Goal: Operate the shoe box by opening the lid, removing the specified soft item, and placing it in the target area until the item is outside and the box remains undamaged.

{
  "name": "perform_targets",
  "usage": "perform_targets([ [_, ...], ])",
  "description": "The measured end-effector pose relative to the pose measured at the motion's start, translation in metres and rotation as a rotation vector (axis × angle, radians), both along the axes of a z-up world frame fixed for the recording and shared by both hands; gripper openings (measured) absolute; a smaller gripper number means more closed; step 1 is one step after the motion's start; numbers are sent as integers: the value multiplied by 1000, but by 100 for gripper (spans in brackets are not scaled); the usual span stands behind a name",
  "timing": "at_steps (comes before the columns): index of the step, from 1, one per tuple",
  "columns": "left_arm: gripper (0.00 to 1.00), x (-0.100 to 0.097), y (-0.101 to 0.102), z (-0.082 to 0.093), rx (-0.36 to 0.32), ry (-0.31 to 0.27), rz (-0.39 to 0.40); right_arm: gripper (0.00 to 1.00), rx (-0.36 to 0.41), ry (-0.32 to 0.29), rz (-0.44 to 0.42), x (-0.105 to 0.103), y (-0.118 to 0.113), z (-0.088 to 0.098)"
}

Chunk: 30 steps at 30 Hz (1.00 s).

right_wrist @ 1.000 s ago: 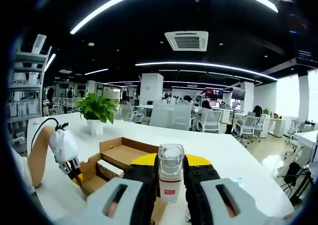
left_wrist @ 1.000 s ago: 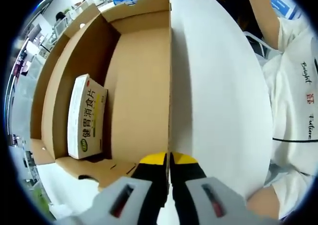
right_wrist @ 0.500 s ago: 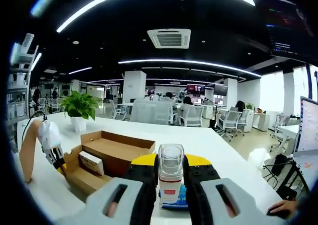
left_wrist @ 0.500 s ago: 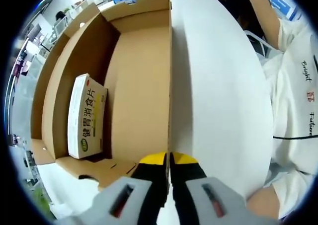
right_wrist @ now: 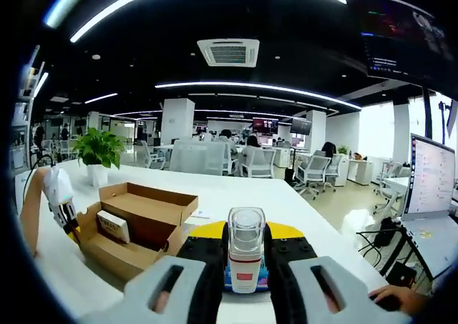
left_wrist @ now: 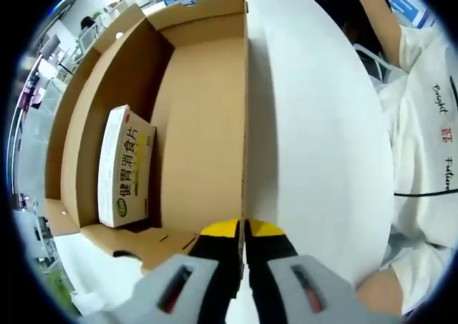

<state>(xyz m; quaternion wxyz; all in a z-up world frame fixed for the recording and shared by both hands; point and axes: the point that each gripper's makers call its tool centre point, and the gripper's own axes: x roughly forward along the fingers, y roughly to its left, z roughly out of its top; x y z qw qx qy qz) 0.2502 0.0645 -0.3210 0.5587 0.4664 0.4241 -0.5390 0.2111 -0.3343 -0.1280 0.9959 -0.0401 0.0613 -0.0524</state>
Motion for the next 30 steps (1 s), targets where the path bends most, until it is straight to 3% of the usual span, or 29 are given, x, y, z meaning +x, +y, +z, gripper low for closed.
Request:
perform_targets([
  [9,2,0,0,0,-1,1,-1,19,-4,-1,-18,-6,-1,-2],
  [18,2,-1,1,0,-3,0,-3,19,-41,22,-46,-5,-19,-5],
  [21,2,-1,1,0,-4,-1,-4,19,-46,17,-89,-12,-32,-10],
  [26,2,-1,1,0,-5,0,-5,19,17,9,-141,-18,-48,-33],
  [30,2,-1,1,1,-11,3,-6,19,-23,-1,-177,-20,-59,-35],
])
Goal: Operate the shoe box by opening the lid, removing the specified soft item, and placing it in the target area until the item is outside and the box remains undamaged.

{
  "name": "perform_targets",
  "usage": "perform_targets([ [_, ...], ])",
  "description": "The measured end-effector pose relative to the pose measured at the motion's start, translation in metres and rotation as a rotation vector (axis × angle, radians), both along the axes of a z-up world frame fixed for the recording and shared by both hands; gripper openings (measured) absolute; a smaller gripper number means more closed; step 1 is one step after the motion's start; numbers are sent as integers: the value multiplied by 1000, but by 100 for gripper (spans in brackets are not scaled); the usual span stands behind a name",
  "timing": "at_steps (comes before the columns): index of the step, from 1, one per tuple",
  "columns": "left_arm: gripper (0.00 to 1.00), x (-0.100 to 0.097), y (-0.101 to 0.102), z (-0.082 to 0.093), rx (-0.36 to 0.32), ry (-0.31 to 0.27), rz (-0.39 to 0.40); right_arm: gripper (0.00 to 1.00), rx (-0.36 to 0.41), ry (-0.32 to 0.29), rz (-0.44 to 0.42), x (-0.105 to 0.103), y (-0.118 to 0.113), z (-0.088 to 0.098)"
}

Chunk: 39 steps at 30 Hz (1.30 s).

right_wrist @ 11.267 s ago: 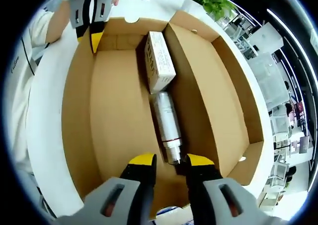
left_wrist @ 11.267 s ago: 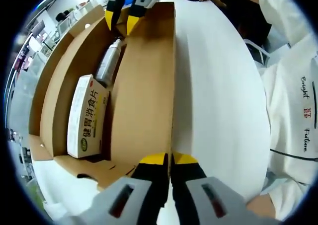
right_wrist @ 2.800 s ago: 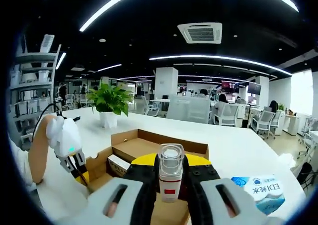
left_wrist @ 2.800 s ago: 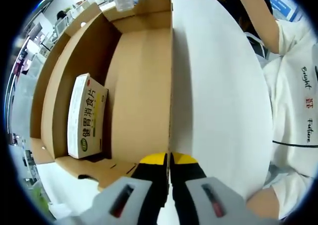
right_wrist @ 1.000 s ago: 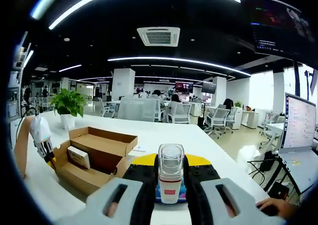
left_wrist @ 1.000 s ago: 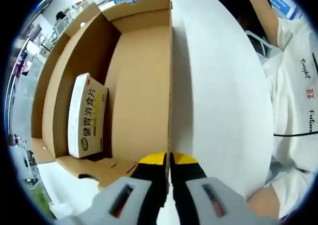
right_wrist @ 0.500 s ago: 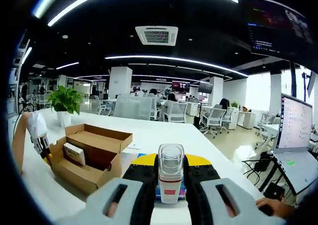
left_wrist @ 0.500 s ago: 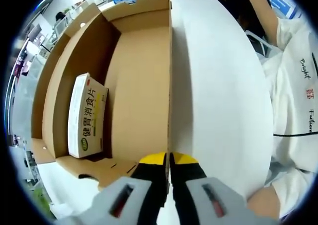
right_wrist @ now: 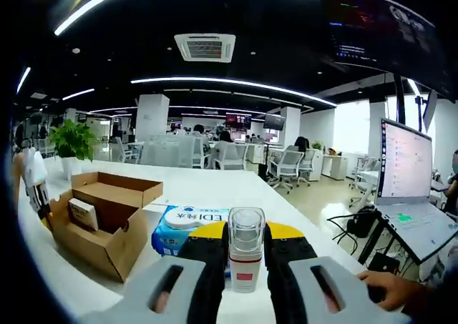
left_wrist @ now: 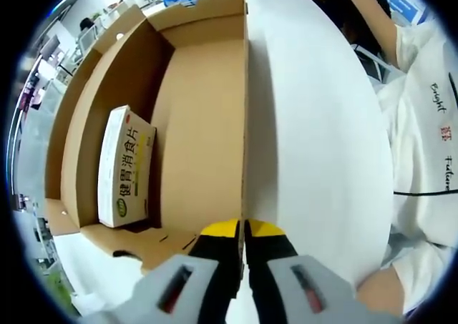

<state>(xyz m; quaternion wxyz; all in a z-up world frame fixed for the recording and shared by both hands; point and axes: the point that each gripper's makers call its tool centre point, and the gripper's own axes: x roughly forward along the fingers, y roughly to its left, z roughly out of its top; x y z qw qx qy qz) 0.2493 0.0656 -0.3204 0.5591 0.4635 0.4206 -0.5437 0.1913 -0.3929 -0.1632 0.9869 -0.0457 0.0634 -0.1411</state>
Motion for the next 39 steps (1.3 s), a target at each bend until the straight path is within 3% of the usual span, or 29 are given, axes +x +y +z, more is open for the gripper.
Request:
perform_targets([
  [4,2,0,0,0,0,2,-2,19,43,-9,-28,-4,-9,-11],
  [11,2,0,0,0,2,2,-1,19,38,26,-62,-5,-19,-33],
  [20,2,1,-1,0,3,1,-2,19,39,43,-93,-4,-37,-38],
  [26,2,0,-1,0,3,2,-3,19,-6,75,-95,4,-46,-40],
  [39,2,0,-1,-1,4,2,-2,19,-7,110,-90,13,-56,-59],
])
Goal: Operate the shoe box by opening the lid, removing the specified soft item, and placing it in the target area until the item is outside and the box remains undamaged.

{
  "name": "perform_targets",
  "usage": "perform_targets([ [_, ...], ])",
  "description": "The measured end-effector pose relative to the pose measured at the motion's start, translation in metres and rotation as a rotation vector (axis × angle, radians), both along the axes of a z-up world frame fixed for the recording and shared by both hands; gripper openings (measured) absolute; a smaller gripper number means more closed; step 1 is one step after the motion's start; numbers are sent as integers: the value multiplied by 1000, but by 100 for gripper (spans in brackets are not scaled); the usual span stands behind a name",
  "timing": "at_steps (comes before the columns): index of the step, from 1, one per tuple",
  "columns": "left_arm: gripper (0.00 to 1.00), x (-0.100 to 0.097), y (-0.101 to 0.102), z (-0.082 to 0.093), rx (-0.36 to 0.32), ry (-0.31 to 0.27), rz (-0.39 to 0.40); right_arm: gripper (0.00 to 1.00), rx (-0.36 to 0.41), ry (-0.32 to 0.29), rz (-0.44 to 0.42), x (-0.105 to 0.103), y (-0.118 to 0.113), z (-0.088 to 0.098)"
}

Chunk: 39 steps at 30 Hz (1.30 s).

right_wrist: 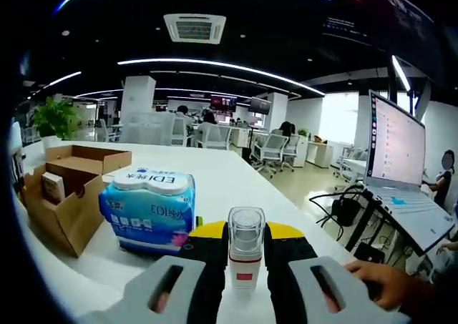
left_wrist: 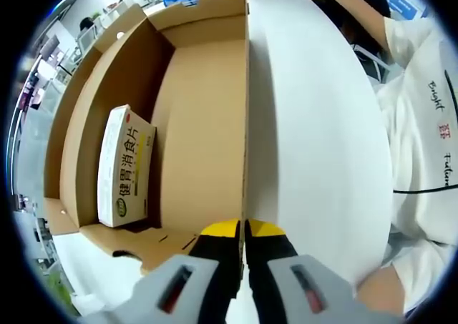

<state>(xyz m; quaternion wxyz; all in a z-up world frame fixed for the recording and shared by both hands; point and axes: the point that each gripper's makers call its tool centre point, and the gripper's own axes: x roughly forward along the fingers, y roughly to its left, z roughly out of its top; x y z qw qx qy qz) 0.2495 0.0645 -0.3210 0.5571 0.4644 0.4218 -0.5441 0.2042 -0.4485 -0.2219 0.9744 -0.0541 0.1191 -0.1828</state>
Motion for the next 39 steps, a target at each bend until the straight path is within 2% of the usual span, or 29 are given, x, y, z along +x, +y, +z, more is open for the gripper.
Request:
perform_targets([
  [8,2,0,0,0,0,1,-1,19,23,14,10,4,-1,-10],
  [12,2,0,0,0,-1,0,-2,19,-13,35,29,4,-3,-11],
  [14,2,0,0,0,-1,1,-3,19,3,38,50,4,0,-14],
  [17,2,0,0,0,-1,1,-3,19,6,37,51,4,0,-14],
  [18,2,0,0,0,-1,1,-3,19,36,13,65,7,1,-13],
  [20,2,0,0,0,0,1,-2,19,43,2,61,8,1,-12],
  [27,2,0,0,1,0,2,-2,19,32,-2,69,24,-1,-3],
  [32,2,0,1,1,-1,4,-4,19,34,44,86,32,-1,-18],
  [33,2,0,1,1,-1,4,-4,19,10,18,102,34,0,-14],
  [34,2,0,1,1,0,3,-4,19,-7,20,104,32,1,-13],
  [37,2,0,1,1,0,3,-4,19,-2,64,114,34,4,-13],
  [39,2,0,1,1,1,2,-3,19,6,72,115,34,4,-14],
])
